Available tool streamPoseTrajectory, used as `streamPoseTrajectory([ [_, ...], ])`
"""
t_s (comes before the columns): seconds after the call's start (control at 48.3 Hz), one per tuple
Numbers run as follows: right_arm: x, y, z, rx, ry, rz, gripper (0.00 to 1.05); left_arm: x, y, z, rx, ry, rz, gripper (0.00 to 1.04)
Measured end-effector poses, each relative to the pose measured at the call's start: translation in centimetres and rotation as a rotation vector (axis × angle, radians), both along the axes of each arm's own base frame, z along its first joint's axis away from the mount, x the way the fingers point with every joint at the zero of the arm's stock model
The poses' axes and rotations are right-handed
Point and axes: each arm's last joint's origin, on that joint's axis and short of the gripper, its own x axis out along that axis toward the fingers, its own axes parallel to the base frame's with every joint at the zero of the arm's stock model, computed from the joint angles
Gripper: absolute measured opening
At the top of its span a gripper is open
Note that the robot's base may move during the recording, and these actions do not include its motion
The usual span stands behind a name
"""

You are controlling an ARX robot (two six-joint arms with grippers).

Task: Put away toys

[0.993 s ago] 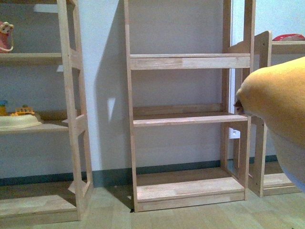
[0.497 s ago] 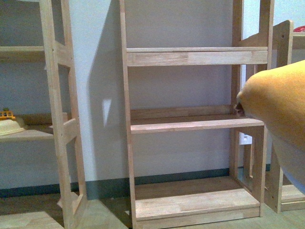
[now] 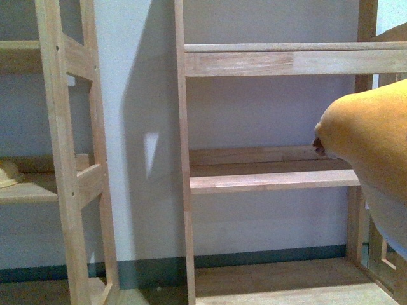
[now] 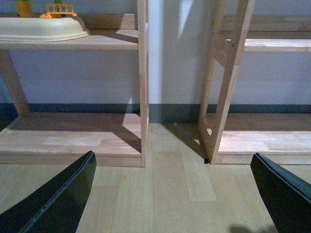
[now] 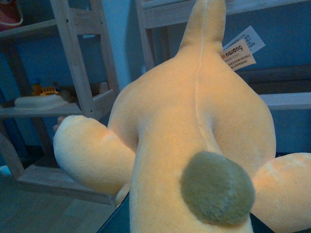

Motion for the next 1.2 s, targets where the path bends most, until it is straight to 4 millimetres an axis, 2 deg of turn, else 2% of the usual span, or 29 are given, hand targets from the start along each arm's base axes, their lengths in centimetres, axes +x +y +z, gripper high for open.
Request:
streamPoseTrajectory([
  [1.2,0.01,0.0,0.0,0.0,0.0,-0.001,0.2,0.0,0.0,0.0,0.0,0.0,0.0,0.99],
])
